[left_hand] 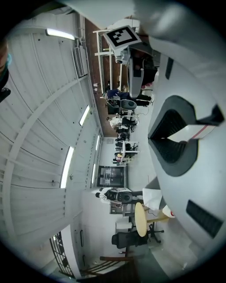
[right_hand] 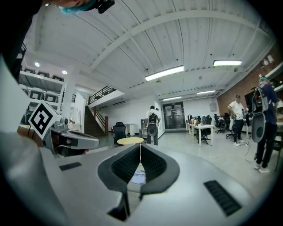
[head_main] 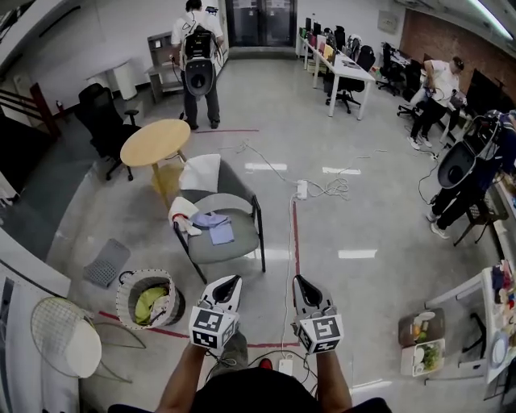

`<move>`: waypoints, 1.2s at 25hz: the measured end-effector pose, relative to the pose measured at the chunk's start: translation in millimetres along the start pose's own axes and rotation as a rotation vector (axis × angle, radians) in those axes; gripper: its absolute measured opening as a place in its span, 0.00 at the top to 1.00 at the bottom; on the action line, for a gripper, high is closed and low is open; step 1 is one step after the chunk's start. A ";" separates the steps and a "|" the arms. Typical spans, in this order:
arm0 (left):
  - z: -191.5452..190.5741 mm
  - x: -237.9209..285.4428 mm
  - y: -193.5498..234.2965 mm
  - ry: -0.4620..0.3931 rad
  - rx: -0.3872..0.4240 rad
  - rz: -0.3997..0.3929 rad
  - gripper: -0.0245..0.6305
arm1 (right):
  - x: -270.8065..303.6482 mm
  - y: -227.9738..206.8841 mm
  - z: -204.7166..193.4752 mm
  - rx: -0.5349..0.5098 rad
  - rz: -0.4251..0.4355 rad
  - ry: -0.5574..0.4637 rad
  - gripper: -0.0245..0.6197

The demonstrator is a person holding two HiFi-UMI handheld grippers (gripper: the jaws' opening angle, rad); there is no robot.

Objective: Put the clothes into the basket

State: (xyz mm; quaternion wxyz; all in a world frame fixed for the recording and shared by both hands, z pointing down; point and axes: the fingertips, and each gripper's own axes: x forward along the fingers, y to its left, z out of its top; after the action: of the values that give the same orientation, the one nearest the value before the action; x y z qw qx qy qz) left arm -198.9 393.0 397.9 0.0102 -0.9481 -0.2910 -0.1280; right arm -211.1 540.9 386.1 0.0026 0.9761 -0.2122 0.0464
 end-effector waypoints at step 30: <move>12.1 47.1 359.0 -0.018 -0.143 0.255 0.95 | 359.1 145.5 18.0 -0.074 0.308 0.104 0.92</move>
State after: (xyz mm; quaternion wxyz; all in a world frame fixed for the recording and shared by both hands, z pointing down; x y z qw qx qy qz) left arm 40.5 121.8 417.6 -0.0439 -0.9768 -0.1582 -0.1376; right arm 55.4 259.4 399.0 0.0425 0.9275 -0.3606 0.0888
